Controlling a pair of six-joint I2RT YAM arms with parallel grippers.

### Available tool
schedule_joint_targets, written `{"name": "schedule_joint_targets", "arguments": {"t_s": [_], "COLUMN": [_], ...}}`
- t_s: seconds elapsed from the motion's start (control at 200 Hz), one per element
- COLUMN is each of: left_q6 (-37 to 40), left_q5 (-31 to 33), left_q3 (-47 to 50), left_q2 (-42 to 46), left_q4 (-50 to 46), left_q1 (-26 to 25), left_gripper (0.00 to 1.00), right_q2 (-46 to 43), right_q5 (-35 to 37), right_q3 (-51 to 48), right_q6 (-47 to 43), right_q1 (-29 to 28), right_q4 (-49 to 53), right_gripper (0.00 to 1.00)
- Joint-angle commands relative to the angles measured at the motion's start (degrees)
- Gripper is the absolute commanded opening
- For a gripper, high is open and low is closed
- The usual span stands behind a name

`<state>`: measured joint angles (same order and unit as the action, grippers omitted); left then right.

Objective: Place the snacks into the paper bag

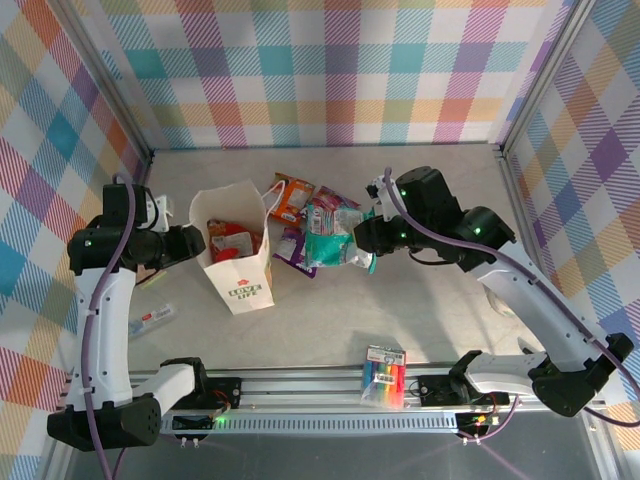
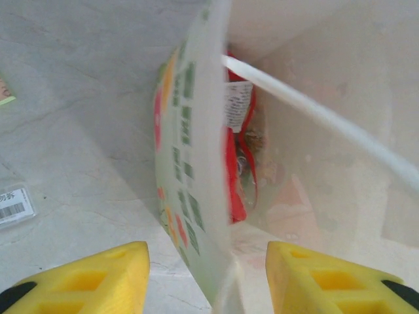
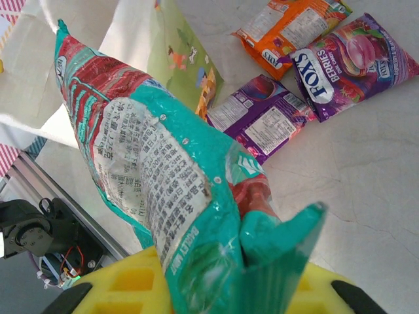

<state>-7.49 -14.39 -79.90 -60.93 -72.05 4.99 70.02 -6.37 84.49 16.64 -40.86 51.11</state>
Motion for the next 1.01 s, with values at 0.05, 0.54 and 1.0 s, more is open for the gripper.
{"name": "schedule_joint_targets", "arguments": {"t_s": [0.05,0.54,1.0], "left_q6": [1.87,-3.89,-12.0], "left_q5": [-4.12,5.25,3.0], "left_q3": [-3.9,-5.33,-1.23], "left_q2": [1.86,0.89,2.62], "left_q4": [-1.14,3.33,11.41], "left_q1": [-0.14,0.1,2.58], "left_gripper": [0.55,0.51,0.24], "right_q2": [-1.81,-2.88,1.84], "right_q5": [0.31,1.01,-4.31], "right_q3": [0.56,1.76,14.3], "right_q6": [-0.53,-0.65,-0.48], "right_q1": [-0.27,-0.27,-0.36], "right_q4": [-1.98,-0.9,-1.72], "right_gripper": [0.24,0.24,0.19]}}
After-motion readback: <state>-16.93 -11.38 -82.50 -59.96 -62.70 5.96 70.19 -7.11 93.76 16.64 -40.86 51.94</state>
